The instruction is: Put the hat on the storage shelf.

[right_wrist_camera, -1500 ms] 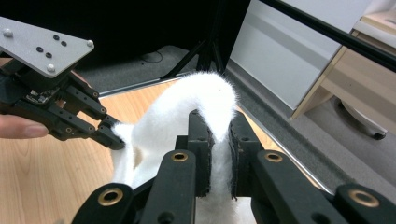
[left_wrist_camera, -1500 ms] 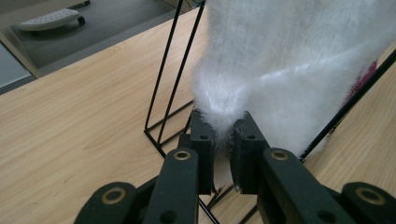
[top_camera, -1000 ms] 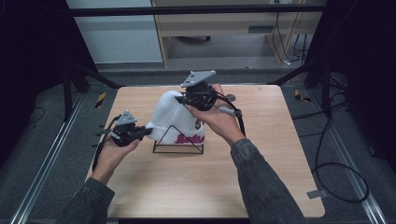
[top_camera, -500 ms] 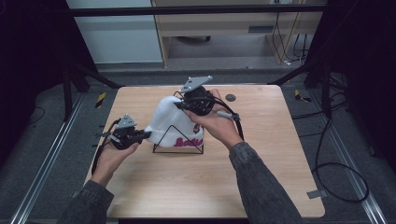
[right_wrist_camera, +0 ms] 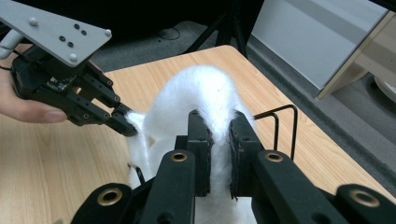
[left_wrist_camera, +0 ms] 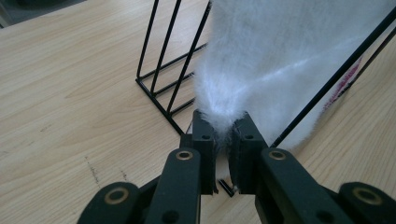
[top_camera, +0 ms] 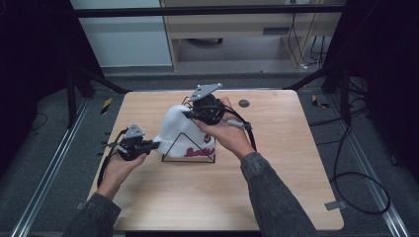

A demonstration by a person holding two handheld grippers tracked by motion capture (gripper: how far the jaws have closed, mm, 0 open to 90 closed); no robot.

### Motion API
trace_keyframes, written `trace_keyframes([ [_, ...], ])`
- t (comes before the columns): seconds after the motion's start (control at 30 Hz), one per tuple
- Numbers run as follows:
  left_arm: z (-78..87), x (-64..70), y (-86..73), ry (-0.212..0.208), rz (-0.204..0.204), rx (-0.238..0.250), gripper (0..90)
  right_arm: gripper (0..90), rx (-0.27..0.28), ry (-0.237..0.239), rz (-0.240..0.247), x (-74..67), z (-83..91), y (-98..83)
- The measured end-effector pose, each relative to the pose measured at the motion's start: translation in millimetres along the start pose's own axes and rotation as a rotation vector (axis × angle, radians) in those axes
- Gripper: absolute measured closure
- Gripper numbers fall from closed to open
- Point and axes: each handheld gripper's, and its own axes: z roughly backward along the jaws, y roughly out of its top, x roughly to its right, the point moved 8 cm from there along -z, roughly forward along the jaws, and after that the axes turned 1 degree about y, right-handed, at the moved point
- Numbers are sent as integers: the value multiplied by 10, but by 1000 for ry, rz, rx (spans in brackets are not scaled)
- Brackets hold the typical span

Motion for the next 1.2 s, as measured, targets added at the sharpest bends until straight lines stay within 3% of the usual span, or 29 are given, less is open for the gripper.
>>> trace_keyframes([
  [0.43, -44, -26, -86, -2, 14, -19, 824, 794, -16, 1, 0, -47, -50, -38],
  [0.87, -38, -39, -164, -14, 25, -33, 789, 640, -23, 7, -28, -94, -34, -57],
  [1.1, 40, -83, -171, 7, 36, -14, 733, 604, -15, 7, -27, -135, 5, -38],
  [1.2, 83, -107, -210, 45, 24, -31, 658, 601, -12, 9, -24, -145, 31, -32],
])
